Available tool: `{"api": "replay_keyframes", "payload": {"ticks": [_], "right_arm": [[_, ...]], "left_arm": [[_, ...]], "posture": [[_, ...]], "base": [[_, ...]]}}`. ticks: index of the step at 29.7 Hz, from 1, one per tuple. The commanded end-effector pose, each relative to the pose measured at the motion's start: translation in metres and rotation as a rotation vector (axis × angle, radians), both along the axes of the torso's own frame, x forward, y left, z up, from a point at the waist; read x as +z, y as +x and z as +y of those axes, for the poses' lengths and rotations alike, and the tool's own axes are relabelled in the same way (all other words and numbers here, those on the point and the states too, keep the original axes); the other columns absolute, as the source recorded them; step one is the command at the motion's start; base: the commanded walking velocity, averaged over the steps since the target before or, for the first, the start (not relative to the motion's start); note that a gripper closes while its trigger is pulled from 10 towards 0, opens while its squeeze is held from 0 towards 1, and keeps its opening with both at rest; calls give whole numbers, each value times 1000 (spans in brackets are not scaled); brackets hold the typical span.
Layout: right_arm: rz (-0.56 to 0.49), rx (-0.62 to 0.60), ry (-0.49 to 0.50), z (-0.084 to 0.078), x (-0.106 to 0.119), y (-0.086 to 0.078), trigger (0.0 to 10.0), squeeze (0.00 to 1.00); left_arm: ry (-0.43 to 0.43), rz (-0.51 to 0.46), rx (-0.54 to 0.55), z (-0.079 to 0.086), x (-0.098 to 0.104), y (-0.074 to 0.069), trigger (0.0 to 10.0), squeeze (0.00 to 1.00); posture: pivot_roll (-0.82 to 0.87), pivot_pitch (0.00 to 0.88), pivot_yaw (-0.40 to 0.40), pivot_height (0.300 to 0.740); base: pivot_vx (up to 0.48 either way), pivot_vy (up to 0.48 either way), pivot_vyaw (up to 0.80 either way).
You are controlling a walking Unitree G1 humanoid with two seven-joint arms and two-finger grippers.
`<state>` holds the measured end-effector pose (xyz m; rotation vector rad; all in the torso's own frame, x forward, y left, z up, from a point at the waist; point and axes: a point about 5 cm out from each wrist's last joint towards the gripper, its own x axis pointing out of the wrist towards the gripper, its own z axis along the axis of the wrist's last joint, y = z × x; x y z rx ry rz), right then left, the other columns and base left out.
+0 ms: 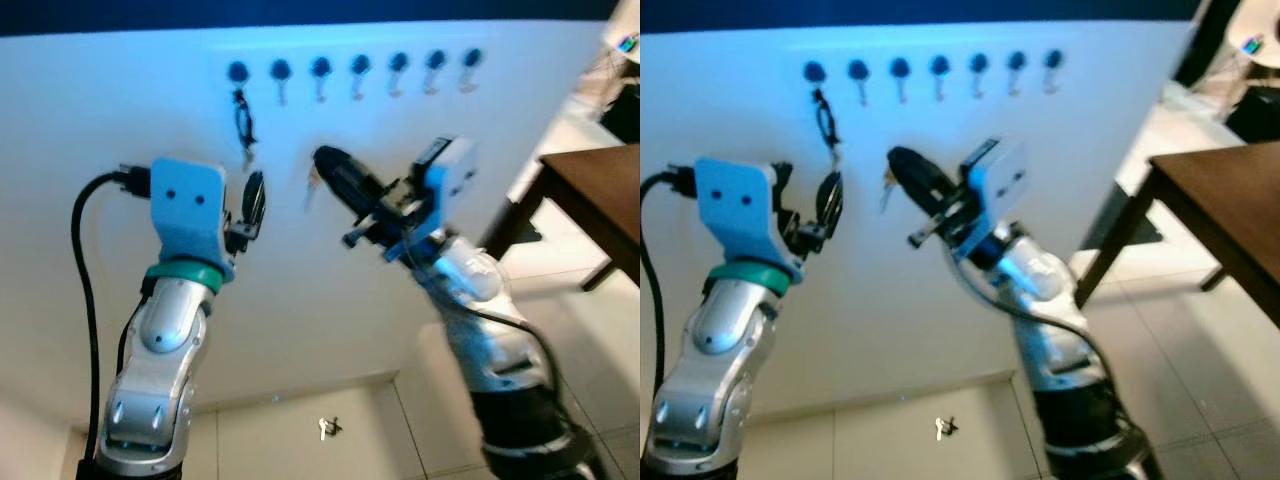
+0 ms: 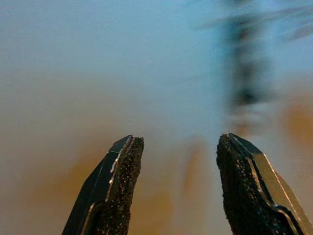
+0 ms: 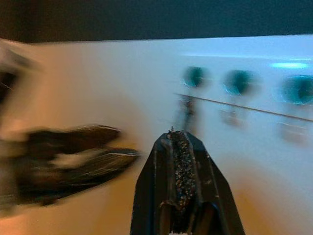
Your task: Hang keys on a hook
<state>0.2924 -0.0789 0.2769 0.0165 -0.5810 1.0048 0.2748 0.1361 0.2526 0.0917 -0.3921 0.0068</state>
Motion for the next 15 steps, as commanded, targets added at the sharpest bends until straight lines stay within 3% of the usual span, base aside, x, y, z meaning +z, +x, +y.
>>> {"api": "replay_keyframes", "payload": {"ticks": [1,3,5,11,15], "right_arm": [[23,25,-2,-6,-2,-2,10000,0],[32,-8,-19,-18,-4,1,10000,0],[33,-19,-25,-21,-5,2,10000,0],[42,-20,-40,-26,-7,0,10000,0],[61,-12,-51,-28,-9,-2,10000,0]], "left_arm": [[-14,4,-10,-3,0,-1,10000,0],[-117,-32,4,6,7,-5,10000,0],[-136,-38,3,8,8,-6,10000,0],[-104,-37,-27,13,8,-12,10000,0],[-42,3,-146,15,3,-25,10000,0]], "posture": [[-79,38,54,740],[-84,37,51,740],[-84,37,51,740],[-86,33,53,740],[-80,33,55,740]], "base": [[304,0,0],[0,0,0],[0,0,0],[0,0,0],[0,0,0]]}}
